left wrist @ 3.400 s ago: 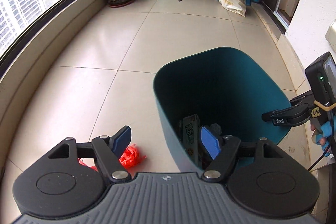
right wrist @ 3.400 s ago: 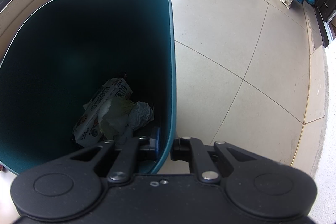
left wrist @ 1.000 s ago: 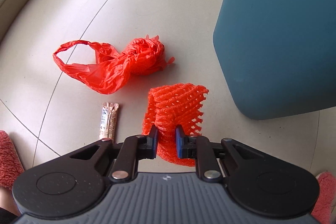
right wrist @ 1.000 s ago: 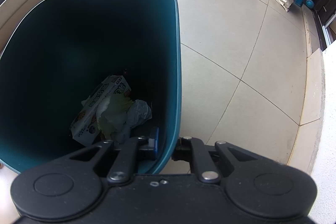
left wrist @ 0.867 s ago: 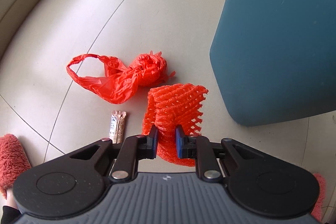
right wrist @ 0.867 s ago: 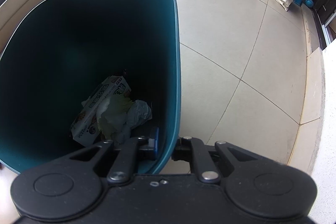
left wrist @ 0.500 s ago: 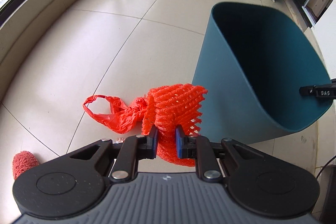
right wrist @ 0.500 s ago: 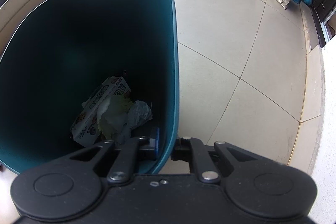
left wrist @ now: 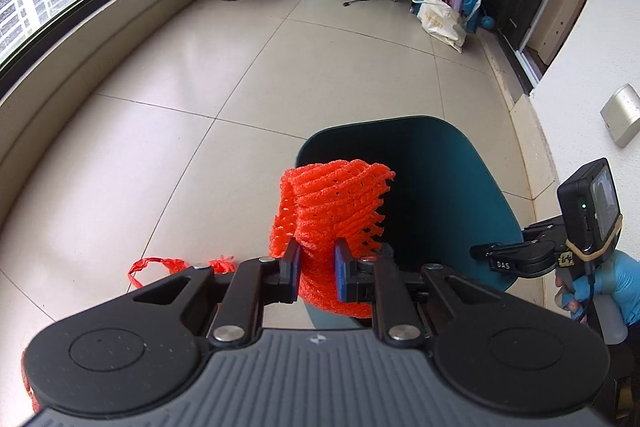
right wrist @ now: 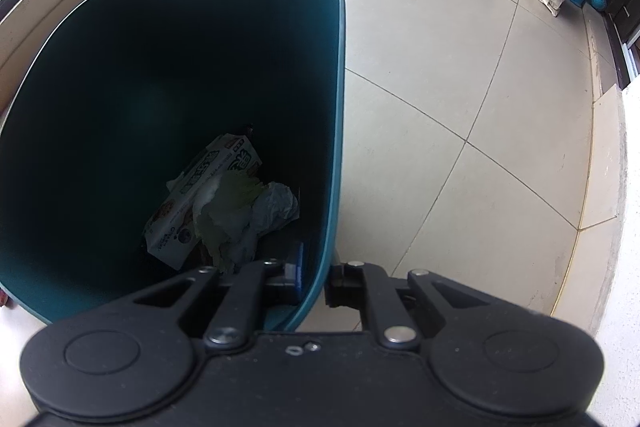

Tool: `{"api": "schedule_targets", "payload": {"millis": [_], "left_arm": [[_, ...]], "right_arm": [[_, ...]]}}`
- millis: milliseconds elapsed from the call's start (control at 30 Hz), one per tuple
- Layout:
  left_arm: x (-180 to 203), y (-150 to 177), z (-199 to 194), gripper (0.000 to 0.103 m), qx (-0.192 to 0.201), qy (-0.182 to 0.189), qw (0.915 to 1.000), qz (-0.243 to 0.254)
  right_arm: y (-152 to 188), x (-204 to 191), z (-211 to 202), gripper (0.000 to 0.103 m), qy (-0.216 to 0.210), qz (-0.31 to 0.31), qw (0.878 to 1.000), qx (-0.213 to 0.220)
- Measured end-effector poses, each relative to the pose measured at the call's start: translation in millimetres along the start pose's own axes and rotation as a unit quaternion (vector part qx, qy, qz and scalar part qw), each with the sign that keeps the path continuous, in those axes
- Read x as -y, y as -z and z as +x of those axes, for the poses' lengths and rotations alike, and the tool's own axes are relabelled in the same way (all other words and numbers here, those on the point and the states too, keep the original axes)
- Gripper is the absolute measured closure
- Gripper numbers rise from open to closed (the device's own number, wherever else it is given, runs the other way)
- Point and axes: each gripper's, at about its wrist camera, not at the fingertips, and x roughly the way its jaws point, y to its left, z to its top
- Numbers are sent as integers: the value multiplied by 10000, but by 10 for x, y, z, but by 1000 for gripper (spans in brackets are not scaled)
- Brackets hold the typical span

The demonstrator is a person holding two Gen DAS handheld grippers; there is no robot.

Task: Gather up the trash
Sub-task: 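Carry the orange foam net with the left tool into the bin and release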

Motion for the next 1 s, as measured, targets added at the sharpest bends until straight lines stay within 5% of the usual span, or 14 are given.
{"api": "schedule_targets", "payload": {"millis": [267,567,1000], "left_arm": [[546,-102,693,87,-447,49,9981,418],[740,-60,1433,87,-981,-127,9936,539],[826,61,1779,79,-1441,-60,9875,641]], "right_arm": [[-54,-28,15,93,-12,-62,10000,12],[13,10,13,93,-63,-55,10000,50],[46,23,-2,93,-63,-43,10000,48]]}}
